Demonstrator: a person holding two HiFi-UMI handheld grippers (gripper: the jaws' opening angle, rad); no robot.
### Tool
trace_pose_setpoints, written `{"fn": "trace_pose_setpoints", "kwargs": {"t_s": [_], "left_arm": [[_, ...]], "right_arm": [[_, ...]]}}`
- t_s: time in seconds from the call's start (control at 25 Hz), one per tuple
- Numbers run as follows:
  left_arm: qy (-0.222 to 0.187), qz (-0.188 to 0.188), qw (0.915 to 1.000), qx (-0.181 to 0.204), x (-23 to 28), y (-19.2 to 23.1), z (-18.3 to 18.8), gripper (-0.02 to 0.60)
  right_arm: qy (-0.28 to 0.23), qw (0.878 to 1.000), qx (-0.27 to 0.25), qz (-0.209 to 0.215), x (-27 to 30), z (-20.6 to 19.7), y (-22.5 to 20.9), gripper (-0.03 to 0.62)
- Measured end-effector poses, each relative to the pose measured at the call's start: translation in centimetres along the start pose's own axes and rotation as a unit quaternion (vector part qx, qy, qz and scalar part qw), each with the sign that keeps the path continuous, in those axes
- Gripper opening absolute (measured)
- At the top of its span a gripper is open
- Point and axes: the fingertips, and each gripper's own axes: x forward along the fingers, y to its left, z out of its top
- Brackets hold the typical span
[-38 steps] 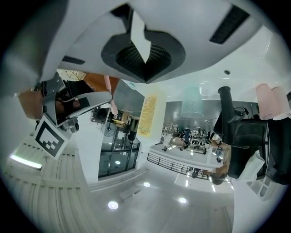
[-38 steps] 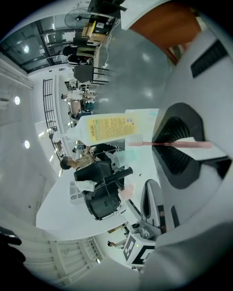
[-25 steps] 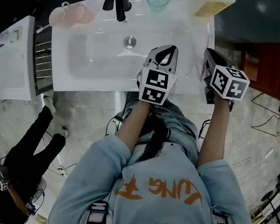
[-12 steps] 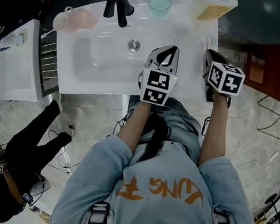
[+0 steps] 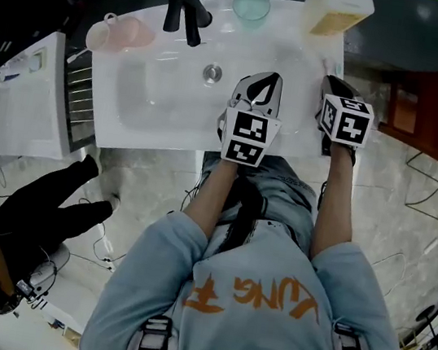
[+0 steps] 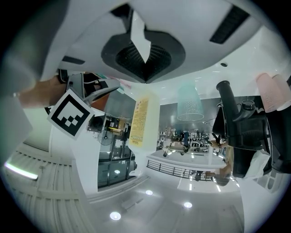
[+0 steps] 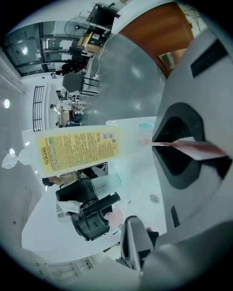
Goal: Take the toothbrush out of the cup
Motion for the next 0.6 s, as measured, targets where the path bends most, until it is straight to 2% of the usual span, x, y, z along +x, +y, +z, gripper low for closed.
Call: {"fn": "trace_pose_setpoints", "kwargs": {"t_s": [0.36,0.6], "left_arm": [[-0.006,0.006,1.0,0.001,-0.6,0.7,0.4,0.008],[-0.017,0.009,0.9998,0.002,-1.9,1.4,0.8,0.008]], "right_arm": [[-0.003,1.0,-0.026,-0.015,0.0,0.5,0.3,0.043],[-0.026,0.999,-0.028,-0.023,-1.3,1.2,1.0,0.043]]}}
